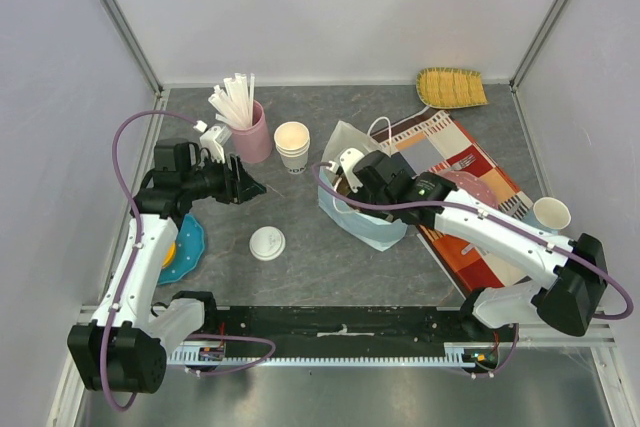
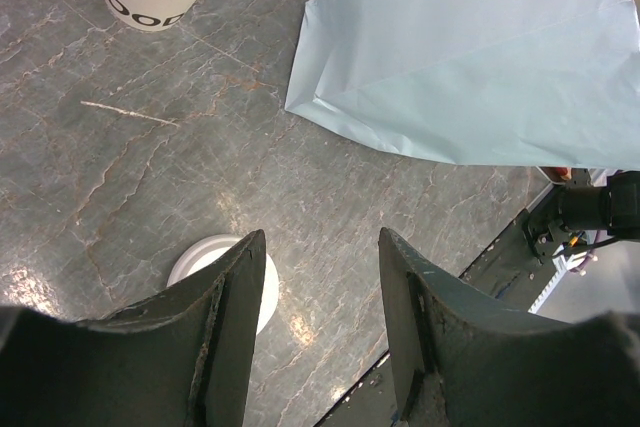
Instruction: Pack the takeout coffee
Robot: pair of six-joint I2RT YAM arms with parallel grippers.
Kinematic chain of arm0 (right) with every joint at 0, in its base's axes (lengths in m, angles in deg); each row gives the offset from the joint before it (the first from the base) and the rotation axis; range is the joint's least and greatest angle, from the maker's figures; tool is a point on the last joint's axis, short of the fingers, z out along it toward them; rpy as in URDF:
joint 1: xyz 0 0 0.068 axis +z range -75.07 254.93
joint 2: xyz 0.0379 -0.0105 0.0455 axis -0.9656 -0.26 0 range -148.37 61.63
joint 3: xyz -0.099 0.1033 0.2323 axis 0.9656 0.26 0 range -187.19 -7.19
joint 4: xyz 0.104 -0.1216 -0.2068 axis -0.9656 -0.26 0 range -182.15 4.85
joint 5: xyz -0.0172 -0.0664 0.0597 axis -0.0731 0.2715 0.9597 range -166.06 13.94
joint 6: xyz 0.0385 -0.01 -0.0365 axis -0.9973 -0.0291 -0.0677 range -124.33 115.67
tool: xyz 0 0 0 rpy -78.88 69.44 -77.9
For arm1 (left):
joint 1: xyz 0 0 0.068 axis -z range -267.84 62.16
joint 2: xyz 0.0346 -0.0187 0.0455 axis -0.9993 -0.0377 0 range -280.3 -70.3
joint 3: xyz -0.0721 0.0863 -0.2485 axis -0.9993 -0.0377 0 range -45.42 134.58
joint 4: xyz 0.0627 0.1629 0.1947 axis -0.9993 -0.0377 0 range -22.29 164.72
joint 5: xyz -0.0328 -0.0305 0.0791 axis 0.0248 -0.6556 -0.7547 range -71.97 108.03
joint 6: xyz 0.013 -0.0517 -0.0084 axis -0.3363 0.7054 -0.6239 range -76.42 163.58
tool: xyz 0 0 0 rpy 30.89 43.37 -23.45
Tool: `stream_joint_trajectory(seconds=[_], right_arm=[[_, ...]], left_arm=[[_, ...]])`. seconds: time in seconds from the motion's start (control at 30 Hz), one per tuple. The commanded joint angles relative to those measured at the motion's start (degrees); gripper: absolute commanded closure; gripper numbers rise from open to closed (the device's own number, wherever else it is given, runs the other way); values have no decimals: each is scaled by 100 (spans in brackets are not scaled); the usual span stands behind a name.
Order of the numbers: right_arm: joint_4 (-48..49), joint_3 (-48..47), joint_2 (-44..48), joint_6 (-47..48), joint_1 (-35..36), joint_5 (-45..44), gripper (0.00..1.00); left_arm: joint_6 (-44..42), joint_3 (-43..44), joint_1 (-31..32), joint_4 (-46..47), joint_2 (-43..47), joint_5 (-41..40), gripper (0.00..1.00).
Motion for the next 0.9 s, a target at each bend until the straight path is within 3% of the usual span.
stream_joint_trajectory(seconds=[0.0,0.87], right_arm=[[71,203,90,-126,-25,138,100],[-184,27,-271,-222,-60,332,100]], left_arm=[[-101,230,20,228,-1,163,44],[-57,169,20,246,26,146,44]])
